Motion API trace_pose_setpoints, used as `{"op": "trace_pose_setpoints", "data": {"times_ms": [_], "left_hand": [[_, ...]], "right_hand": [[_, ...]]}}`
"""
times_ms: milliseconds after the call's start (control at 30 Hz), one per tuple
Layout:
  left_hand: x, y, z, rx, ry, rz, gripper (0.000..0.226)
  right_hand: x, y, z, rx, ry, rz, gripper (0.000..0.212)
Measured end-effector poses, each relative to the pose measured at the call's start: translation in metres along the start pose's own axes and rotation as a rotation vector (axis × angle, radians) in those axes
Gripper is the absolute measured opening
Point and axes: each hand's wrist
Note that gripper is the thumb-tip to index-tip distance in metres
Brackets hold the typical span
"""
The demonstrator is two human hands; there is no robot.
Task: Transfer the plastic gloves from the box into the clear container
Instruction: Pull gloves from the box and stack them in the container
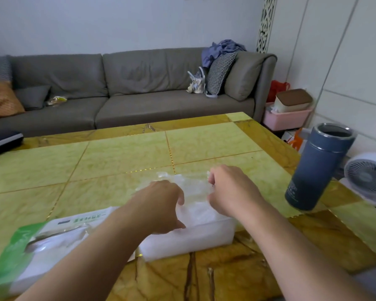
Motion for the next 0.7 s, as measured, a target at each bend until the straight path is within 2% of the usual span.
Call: {"op": "trace_pose_setpoints", "data": {"times_ms": [133, 233, 333, 400, 467, 533, 600, 633, 700], "left_hand": [[-0.003, -0.008, -0.009, 0.116, 0.049, 0.018, 0.048], [-0.005, -0.013, -0.011, 0.173, 0.033, 0.006, 0.043], [-0.009, -0.014, -0.011, 0.163, -0.002, -0.012, 0.034], [-0.012, -0.013, -0.011, 0.124, -0.061, -0.026, 0.018], [-0.014, -0.009, -0.01, 0.131, -0.11, -0.038, 0.027], [-0.012, -0.008, -0.012, 0.111, -0.081, -0.037, 0.018], [-0.007, -0.006, -0.014, 0.118, -0.006, 0.001, 0.033], [-0.004, -0.004, -0.013, 0.138, 0.024, 0.005, 0.041], [0.0, 0.0, -0.009, 0.178, 0.054, -0.019, 0.053]], "right_hand": [[0.003, 0.005, 0.0, 0.012, 0.016, -0.036, 0.051], [0.01, 0.01, 0.006, -0.062, 0.039, -0.047, 0.062], [0.033, 0.022, 0.019, -0.155, 0.023, 0.203, 0.047], [0.053, 0.034, 0.02, -0.016, -0.086, 0.283, 0.03], [0.064, 0.041, 0.012, 0.143, -0.104, 0.21, 0.02], [0.063, 0.039, 0.008, 0.231, -0.03, 0.118, 0.014], [0.055, 0.035, 0.006, 0.28, 0.04, 0.034, 0.024], [0.051, 0.032, 0.003, 0.28, 0.073, 0.027, 0.022], [0.043, 0.028, -0.002, 0.264, 0.139, 0.031, 0.006]]}}
Point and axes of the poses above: each hand's wrist, its own y-axis away from the middle knuckle, its own z-axis out of the back of the hand, x = y × z, and after that the axes turned 15 degrees about -y, right-handed
